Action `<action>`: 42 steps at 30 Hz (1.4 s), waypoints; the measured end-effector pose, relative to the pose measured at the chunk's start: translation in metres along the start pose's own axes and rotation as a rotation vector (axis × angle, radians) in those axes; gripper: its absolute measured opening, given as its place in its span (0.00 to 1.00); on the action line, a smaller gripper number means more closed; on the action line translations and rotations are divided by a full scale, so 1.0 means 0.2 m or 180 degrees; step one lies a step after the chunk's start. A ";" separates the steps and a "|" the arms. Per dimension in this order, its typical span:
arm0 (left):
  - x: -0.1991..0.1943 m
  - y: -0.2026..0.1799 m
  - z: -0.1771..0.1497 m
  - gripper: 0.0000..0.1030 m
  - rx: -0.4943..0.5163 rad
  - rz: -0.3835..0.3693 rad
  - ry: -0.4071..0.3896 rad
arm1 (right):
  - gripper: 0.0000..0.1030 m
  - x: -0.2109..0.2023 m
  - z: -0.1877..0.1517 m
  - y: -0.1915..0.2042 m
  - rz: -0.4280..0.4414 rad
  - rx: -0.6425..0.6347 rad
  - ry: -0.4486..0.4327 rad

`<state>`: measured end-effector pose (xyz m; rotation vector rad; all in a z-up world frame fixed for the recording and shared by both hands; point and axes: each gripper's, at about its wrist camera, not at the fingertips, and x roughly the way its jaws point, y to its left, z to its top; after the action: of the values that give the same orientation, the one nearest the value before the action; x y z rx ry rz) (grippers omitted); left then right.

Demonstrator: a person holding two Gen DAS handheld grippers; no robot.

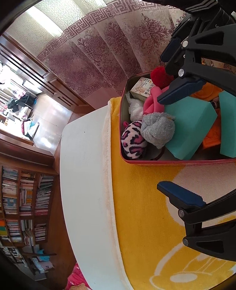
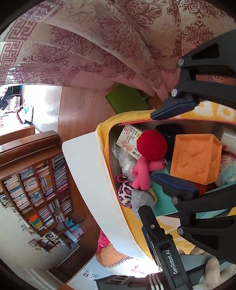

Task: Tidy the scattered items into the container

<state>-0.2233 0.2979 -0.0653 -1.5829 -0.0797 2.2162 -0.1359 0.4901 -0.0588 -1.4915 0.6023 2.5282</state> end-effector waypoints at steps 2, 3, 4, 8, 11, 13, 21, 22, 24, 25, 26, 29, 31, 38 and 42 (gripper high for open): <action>-0.04 0.01 -0.01 0.96 0.0003 0.0058 -0.0065 | 0.67 -0.02 -0.01 0.00 0.0022 0.0042 -0.0018; -0.07 0.01 -0.02 0.96 0.0021 0.0092 -0.0099 | 0.69 -0.04 -0.02 0.00 0.0034 0.0065 -0.0027; -0.09 0.01 -0.03 0.96 0.0045 0.0138 -0.0126 | 0.70 -0.05 -0.02 0.01 0.0045 0.0090 -0.0035; -0.18 0.01 -0.07 0.96 0.0172 0.0376 -0.0218 | 0.75 -0.11 -0.07 0.02 0.0045 0.0168 -0.0037; -0.27 -0.01 -0.14 0.96 0.0350 0.0463 -0.0308 | 0.76 -0.15 -0.12 0.04 0.0034 0.0201 -0.0035; -0.33 -0.03 -0.19 0.96 0.0449 0.0509 -0.0345 | 0.76 -0.18 -0.17 0.04 0.0038 0.0236 -0.0036; -0.55 -0.03 -0.36 0.96 0.0402 0.0325 -0.0307 | 0.76 -0.30 -0.38 0.07 -0.0030 0.0418 -0.0031; -0.58 -0.02 -0.38 0.96 0.0376 0.0314 -0.0315 | 0.76 -0.31 -0.40 0.08 -0.0038 0.0437 -0.0030; -0.63 -0.01 -0.42 0.96 0.0408 0.0371 -0.0375 | 0.76 -0.34 -0.43 0.09 -0.0054 0.0463 -0.0033; -0.66 -0.02 -0.43 0.96 0.0477 0.0438 -0.0426 | 0.76 -0.36 -0.45 0.10 -0.0064 0.0473 -0.0031; -0.68 -0.03 -0.45 0.96 0.0564 0.0517 -0.0483 | 0.76 -0.37 -0.46 0.10 -0.0063 0.0489 -0.0029; -0.76 -0.05 -0.48 0.96 0.0743 0.0635 -0.0598 | 0.76 -0.41 -0.50 0.11 -0.0065 0.0547 -0.0045; -0.80 -0.06 -0.49 0.96 0.0755 0.0589 -0.0634 | 0.76 -0.44 -0.52 0.12 -0.0079 0.0561 -0.0076; -0.85 -0.11 -0.52 0.96 0.0724 0.0600 -0.0588 | 0.76 -0.53 -0.56 0.11 -0.0139 0.0588 -0.0132; -0.88 -0.16 -0.55 0.96 0.0784 0.0719 -0.0647 | 0.76 -0.58 -0.58 0.08 -0.0145 0.0605 -0.0176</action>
<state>-0.0660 0.2433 0.0618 -1.2857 0.3168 2.4430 0.0092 0.4373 -0.0036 -1.3503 0.7668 2.3932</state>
